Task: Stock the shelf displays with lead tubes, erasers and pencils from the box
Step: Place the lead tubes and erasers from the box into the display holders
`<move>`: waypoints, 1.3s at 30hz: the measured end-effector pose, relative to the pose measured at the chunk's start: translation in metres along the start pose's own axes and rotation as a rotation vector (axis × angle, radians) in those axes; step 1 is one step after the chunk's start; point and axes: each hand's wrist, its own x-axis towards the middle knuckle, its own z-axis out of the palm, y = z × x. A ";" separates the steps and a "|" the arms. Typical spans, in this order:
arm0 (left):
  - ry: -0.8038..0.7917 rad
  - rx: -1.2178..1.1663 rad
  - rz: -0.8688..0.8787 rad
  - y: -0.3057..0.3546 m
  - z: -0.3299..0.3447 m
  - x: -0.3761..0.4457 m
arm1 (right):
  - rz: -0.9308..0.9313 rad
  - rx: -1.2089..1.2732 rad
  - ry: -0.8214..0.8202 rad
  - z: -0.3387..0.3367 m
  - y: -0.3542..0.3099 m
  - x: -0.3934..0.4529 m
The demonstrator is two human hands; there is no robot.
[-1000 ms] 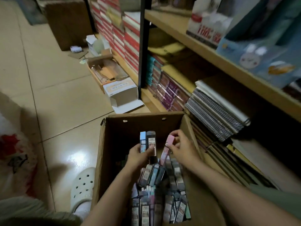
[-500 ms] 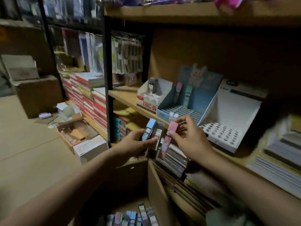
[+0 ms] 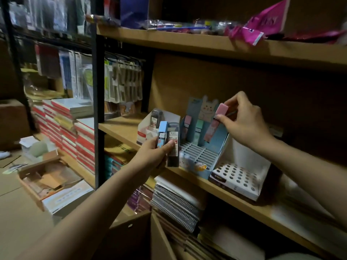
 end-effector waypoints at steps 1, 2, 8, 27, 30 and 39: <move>0.019 -0.013 0.000 -0.003 0.000 0.005 | 0.007 -0.013 -0.001 0.003 0.003 0.008; 0.037 -0.028 0.000 -0.006 0.000 0.009 | 0.016 -0.021 -0.009 0.008 0.006 0.014; 0.099 -0.018 0.023 -0.019 0.002 0.029 | 0.020 -0.074 -0.057 0.050 0.012 0.040; 0.141 -0.003 -0.044 -0.027 0.000 0.042 | 0.006 -0.318 -0.097 0.102 0.029 0.051; 0.136 -0.010 -0.065 -0.026 -0.001 0.043 | -0.089 -0.487 -0.071 0.102 0.029 0.057; 0.128 -0.011 -0.093 -0.027 -0.002 0.042 | -0.133 -0.682 -0.131 0.106 0.028 0.049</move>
